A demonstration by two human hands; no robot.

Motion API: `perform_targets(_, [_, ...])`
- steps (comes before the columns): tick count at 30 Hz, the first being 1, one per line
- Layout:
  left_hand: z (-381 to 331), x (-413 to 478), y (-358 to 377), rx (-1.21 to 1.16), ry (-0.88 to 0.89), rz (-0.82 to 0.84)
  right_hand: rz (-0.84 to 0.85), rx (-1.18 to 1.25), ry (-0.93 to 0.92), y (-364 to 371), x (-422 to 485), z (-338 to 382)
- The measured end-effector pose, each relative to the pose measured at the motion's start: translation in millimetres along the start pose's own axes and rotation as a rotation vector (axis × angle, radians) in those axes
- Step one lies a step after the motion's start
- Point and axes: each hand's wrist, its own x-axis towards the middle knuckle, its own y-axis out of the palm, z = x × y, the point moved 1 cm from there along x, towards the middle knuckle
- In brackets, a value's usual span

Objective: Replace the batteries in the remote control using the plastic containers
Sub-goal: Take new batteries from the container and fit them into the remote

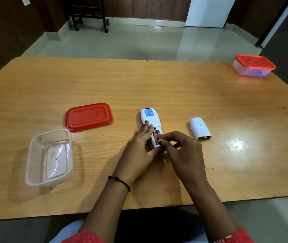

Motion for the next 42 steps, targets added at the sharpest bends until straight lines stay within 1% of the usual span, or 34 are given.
perform_targets(2, [-1, 0, 1, -0.016, -0.003, -0.02, -0.002, 0.003, 0.075, 3, 3, -2])
perform_targets(6, [1, 0, 1, -0.028, -0.006, -0.042, -0.003, 0.21, 0.306, 7, 12, -6])
perform_targets(10, [3, 1, 0, -0.05, -0.028, -0.028, 0.024, 0.345, 0.457, 7, 15, -5])
perform_targets(14, [4, 1, 1, -0.041, -0.04, -0.026, 0.045, 0.405, 0.541, 7, 24, -3])
perform_targets(17, [4, 0, 2, -0.051, -0.037, -0.029, 0.027, 0.381, 0.575, 12, 26, -1])
perform_targets(22, [2, -1, 1, -0.077, -0.043, -0.019, 0.008, 0.306, 0.547, 15, 28, -1])
perform_targets(24, [3, -1, 1, -0.09, -0.049, -0.025, -0.027, 0.222, 0.471, 18, 24, -2])
perform_targets(28, [4, 0, 2, -0.127, -0.055, -0.047, -0.153, 0.057, 0.32, 28, 12, -2])
perform_targets(32, [2, -1, 2, -0.163, -0.054, -0.024, -0.162, -0.018, 0.218, 30, 9, -2])
perform_targets(34, [3, -1, 1, -0.232, -0.067, -0.017, -0.217, -0.095, 0.147, 26, 12, -2])
perform_targets(36, [3, -1, -3, -0.336, -0.085, -0.01, -0.349, -0.233, 0.068, 16, 20, -5])
perform_targets(37, [3, 0, -5, -0.394, -0.094, -0.011, -0.418, -0.289, 0.055, 9, 24, -8])
perform_targets(39, [4, 1, -10, -0.514, -0.107, -0.027, -0.505, -0.31, 0.09, -6, 29, -14])
perform_targets(41, [0, 1, -13, -0.623, -0.114, -0.054, -0.501, -0.288, 0.103, -12, 28, -15])
perform_targets(42, [-2, 1, -14, -0.671, -0.125, -0.066, -0.453, -0.283, 0.083, -8, 26, -13])
